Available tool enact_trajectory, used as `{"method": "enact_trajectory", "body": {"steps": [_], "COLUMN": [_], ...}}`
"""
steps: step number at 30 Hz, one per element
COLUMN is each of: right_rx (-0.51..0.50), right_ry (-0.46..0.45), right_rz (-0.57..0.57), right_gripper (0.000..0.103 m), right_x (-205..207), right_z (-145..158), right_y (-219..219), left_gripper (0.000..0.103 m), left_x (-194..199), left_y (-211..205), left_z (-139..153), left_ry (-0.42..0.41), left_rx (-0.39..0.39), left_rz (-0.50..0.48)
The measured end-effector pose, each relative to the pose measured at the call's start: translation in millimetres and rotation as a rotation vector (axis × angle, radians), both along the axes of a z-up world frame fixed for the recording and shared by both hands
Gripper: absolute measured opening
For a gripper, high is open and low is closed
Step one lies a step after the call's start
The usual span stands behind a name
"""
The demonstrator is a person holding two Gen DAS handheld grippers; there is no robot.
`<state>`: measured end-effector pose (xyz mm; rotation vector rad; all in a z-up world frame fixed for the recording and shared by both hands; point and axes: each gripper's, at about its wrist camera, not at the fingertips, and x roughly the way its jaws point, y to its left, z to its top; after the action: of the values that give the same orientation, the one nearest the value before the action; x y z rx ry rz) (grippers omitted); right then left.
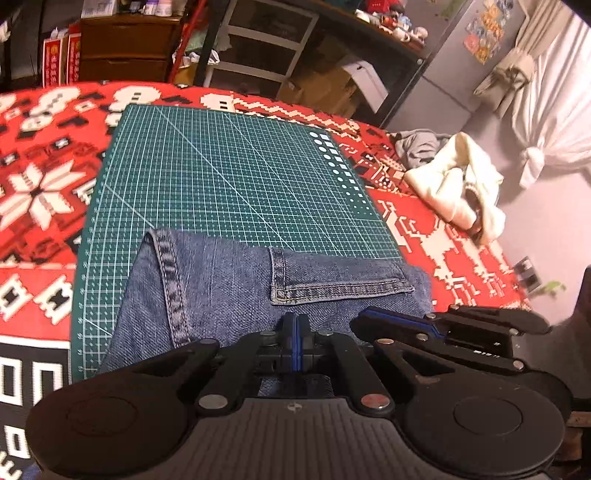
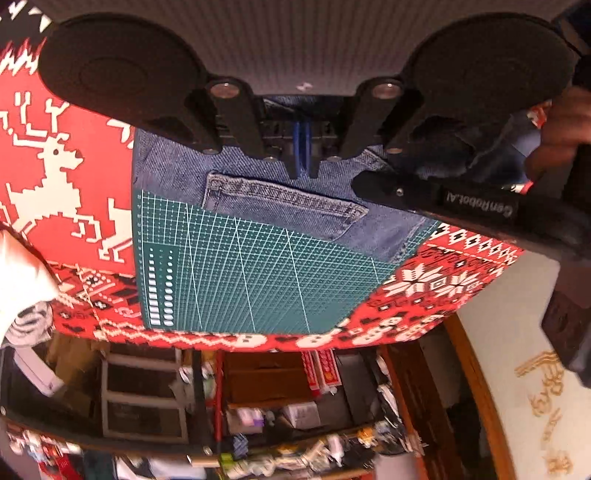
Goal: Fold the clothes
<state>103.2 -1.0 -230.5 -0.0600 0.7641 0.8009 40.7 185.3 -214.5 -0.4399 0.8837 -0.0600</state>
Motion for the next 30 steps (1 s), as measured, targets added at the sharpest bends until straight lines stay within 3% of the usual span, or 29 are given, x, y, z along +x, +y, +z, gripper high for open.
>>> {"method": "enact_trajectory", "body": {"steps": [4, 20, 21, 22, 27, 30], "right_rx": [0.021, 0.019, 0.019, 0.022, 0.087, 0.037], "right_ry": [0.031, 0.083, 0.077, 0.067, 0.043, 0.026], "right_rz": [-0.024, -0.159, -0.163, -0.161, -0.091, -0.034], "right_gripper": [0.0, 0.0, 0.004, 0.008, 0.008, 0.008], "right_x": [6, 2, 0, -2, -16, -25], "right_z": [-2, 3, 7, 11, 30, 27], "right_y": [-16, -72, -73, -74, -55, -30], "left_gripper": [0.003, 0.003, 0.002, 0.002, 0.003, 0.003], "left_x": [-1, -23, -23, -25, -35, -41], "left_y": [13, 12, 10, 9, 1, -4], "left_z": [-3, 12, 14, 16, 24, 24], "left_ry": [0.016, -0.005, -0.006, -0.009, -0.016, -0.009], "left_rx": [-0.08, -0.003, 0.004, 0.008, 0.014, 0.017], "left_rz": [0.01, 0.021, 0.023, 0.022, 0.01, 0.002]}}
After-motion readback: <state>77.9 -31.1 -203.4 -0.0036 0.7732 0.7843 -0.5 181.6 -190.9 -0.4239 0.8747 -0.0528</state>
